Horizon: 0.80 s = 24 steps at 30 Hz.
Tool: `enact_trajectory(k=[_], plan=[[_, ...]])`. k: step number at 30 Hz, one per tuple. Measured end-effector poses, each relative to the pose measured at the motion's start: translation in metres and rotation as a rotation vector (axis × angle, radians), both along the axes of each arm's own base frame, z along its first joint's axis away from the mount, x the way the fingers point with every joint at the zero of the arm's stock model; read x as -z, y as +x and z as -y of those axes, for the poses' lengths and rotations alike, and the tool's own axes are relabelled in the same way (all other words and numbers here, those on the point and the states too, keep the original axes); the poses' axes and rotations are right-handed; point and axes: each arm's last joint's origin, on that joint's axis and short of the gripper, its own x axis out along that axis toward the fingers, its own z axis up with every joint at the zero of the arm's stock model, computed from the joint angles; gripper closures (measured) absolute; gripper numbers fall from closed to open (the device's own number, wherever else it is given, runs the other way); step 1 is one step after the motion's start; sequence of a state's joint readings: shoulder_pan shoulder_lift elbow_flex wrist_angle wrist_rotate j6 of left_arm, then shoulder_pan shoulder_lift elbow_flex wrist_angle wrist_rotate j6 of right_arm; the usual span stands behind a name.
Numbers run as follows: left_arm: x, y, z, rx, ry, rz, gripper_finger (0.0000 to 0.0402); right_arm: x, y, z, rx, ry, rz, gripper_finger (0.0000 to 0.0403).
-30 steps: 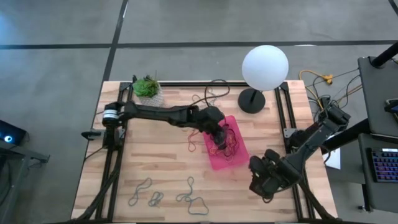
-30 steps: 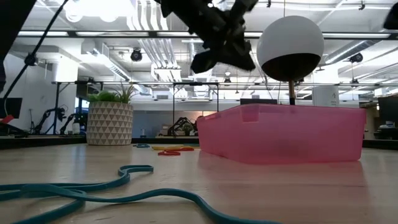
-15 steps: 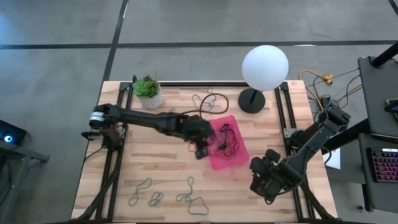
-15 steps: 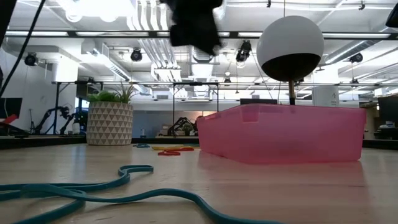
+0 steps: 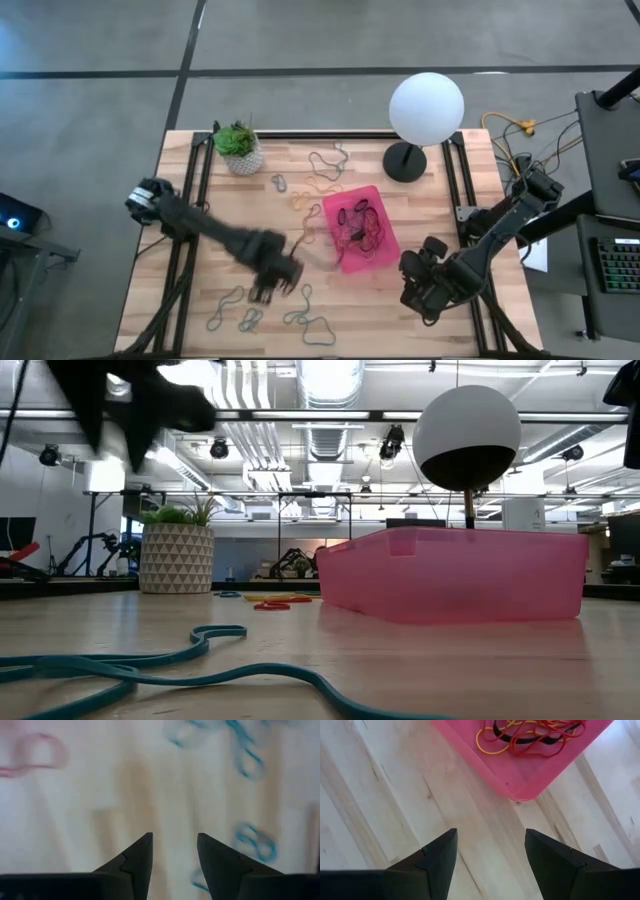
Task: Pick and place rubber bands into bin
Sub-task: Put the blue rubber band into the pink bin
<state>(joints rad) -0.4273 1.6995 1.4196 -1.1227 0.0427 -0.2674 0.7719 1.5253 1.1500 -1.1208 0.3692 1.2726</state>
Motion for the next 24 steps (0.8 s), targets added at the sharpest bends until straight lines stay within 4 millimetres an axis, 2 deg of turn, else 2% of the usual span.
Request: enact_trajectory(k=[2,4,6,9,12,15,21,24], plan=[[0.007,-0.013,0.022,0.022,-0.008,-0.009,0.0263,0.0,0.0,0.0,-0.018,-0.006,-0.004,0.0183],[0.016,-0.025,0.038,-0.038,-0.023,-0.022,0.0263,0.0,0.0,0.0,-0.028,-0.01,-0.007,0.0183],[0.028,-0.034,0.05,-0.181,-0.052,-0.029,0.0263,0.001,0.0,0.001,-0.035,-0.015,-0.012,0.0183],[0.047,-0.052,0.058,-0.433,-0.055,-0.12,0.0263,0.002,0.001,0.003,-0.034,-0.019,-0.014,0.0183],[0.064,-0.067,0.058,-0.652,-0.061,-0.258,0.0263,0.003,0.004,0.005,-0.019,-0.019,-0.01,0.0183],[0.072,-0.079,0.053,-0.789,-0.052,-0.324,0.0263,0.004,0.007,0.009,-0.016,-0.023,-0.013,0.0183],[0.077,-0.095,0.037,-0.891,-0.04,-0.346,0.0263,0.004,0.014,0.014,-0.05,-0.014,-0.012,0.0183],[0.085,-0.103,0.03,-0.912,-0.04,-0.347,0.0263,0.003,0.017,0.014,-0.059,-0.006,-0.003,0.0183]])
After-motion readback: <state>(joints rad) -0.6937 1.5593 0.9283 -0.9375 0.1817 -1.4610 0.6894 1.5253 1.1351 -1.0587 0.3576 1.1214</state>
